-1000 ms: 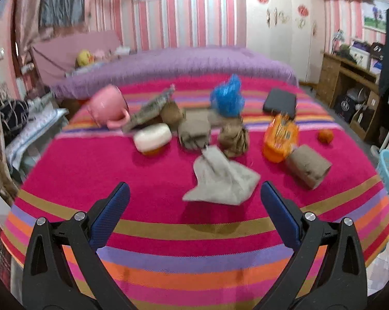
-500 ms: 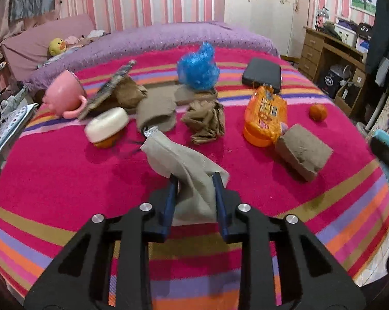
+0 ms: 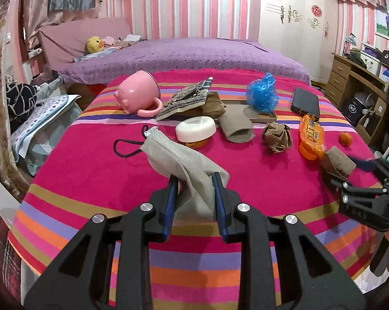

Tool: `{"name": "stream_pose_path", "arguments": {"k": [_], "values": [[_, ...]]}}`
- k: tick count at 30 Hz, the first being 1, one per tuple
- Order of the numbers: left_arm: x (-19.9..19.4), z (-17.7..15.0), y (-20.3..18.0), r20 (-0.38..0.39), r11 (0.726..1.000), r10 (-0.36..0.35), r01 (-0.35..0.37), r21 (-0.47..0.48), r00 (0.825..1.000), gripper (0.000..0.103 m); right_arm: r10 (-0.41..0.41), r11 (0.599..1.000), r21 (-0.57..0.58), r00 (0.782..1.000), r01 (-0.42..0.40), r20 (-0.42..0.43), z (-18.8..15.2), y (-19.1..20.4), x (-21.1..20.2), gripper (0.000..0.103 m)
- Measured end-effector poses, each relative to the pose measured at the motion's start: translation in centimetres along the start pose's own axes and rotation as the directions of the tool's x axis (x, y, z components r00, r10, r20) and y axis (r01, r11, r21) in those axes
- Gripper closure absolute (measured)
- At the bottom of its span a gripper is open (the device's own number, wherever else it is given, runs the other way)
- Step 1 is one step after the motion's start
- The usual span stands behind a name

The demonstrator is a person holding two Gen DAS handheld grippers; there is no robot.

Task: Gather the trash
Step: 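Carry both items over the light-blue basket and open both grippers to drop them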

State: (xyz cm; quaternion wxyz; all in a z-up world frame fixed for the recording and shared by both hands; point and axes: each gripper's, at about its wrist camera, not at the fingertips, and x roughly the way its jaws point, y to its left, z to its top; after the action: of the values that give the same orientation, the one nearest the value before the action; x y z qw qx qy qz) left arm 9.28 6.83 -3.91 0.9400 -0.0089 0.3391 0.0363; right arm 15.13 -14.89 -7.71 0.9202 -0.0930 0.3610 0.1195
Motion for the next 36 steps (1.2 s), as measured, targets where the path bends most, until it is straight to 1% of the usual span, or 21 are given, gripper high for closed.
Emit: {"name": "stream_pose_path", "arguments": {"k": [1,3,4,6,9,12,13,15,17,18,19,20,21,22,25,26,29,31,33,35,36], "values": [[-0.1,0.0,0.0,0.005,1.0,0.001,-0.001,0.002,1.0,0.077,0.008,1.0,0.002,1.0,-0.008,-0.002,-0.1,-0.2,-0.1,0.059],[-0.5,0.1,-0.4,0.017,1.0,-0.006,0.006,0.006,1.0,0.077,0.033,0.999,0.008,0.999,-0.033,0.038,-0.2,-0.8,-1.5,0.06],[-0.7,0.0,-0.7,0.025,1.0,-0.012,0.011,0.012,1.0,0.077,0.032,0.999,0.009,0.998,-0.032,0.052,-0.3,-1.1,-2.3,0.06],[-1.2,0.0,-1.8,0.035,0.999,-0.023,0.022,0.032,0.999,0.077,0.017,1.0,0.012,0.996,-0.018,0.082,-0.4,-2.1,-4.0,0.06],[-2.0,-0.1,-4.5,0.042,0.997,-0.063,0.061,0.054,0.997,0.077,-0.012,1.0,0.022,0.993,0.01,0.119,-0.8,-4.7,-6.8,0.06],[-2.9,0.2,-7.4,0.056,0.992,-0.107,0.102,0.074,0.993,0.077,-0.066,0.996,0.068,0.988,0.057,0.141,-1.7,-9.3,-9.7,0.06],[-3.2,0.2,-8.8,0.068,0.99,-0.115,0.109,0.092,0.991,0.077,-0.079,0.994,0.081,0.987,0.068,0.14,-2.1,-10.7,-10.4,0.06],[-3.8,0.4,-11.6,0.095,0.984,-0.132,0.119,0.133,0.987,0.077,-0.137,0.986,0.109,0.981,0.123,0.135,-3.3,-14.0,-12.0,0.06],[-4.1,0.6,-14.8,0.103,0.975,-0.166,0.148,0.167,0.981,0.077,-0.18,0.976,0.15,0.975,0.16,0.128,-4.6,-17.4,-13.4,0.06],[-4.1,0.8,-16.9,0.1,0.967,-0.197,0.176,0.183,0.975,0.077,-0.196,0.97,0.171,0.973,0.173,0.124,-5.3,-18.9,-14.1,0.06],[-4.2,0.8,-18.9,0.094,0.958,-0.229,0.208,0.197,0.969,0.077,-0.229,0.958,0.203,0.966,0.203,0.116,-6.2,-21.2,-14.7,0.06],[-4.2,0.9,-20.6,0.087,0.949,-0.26,0.237,0.21,0.962,0.077,-0.268,0.943,0.23,0.958,0.239,0.104,-7.1,-23.2,-15.4,0.06],[-4.3,0.8,-23.4,0.076,0.932,-0.302,0.278,0.233,0.95,0.077,-0.299,0.931,0.245,0.95,0.269,0.092,-7.9,-24.6,-15.8,0.06],[-4.3,0.6,-25.2,0.068,0.921,-0.325,0.3,0.247,0.943,0.077,-0.342,0.912,0.265,0.937,0.313,0.072,-8.9,-26.4,-16.3,0.06],[-4.2,0.1,-30.8,0.032,0.883,-0.392,0.366,0.292,0.92,0.077,-0.397,0.873,0.317,0.917,0.37,0.025,-11.8,-30.9,-17.3,0.06],[-4.0,-0.2,-33.0,0.013,0.867,-0.415,0.391,0.309,0.91,0.077,-0.411,0.862,0.329,0.912,0.386,0.008,-12.7,-32.2,-17.5,0.06],[-3.9,-0.9,-37.6,-0.012,0.831,-0.459,0.434,0.347,0.888,0.077,-0.438,0.837,0.352,0.898,0.418,-0.024,-14.8,-35.1,-17.6,0.06],[-3.8,-1.4,-40.8,-0.027,0.809,-0.483,0.458,0.368,0.875,0.077,-0.448,0.825,0.369,0.894,0.427,-0.032,-15.7,-36.6,-17.8,0.06],[-3.7,-1.9,-43.4,-0.06,0.786,-0.51,0.494,0.371,0.858,0.076,-0.452,0.81,0.405,0.891,0.425,-0.03,-16.3,-37.9,-18.2,0.06],[-3.2,-2.3,-45.3,-0.081,0.781,-0.512,0.503,0.369,0.855,0.073,-0.457,0.799,0.433,0.889,0.418,-0.015,-16.7,-38.4,-18.7,0.06],[-2.8,-2.5,-46.4,-0.098,0.772,-0.518,0.514,0.373,0.85,0.07,-0.462,0.792,0.446,0.887,0.417,-0.008,-16.8,-38.7,-18.9,0.06]]}}
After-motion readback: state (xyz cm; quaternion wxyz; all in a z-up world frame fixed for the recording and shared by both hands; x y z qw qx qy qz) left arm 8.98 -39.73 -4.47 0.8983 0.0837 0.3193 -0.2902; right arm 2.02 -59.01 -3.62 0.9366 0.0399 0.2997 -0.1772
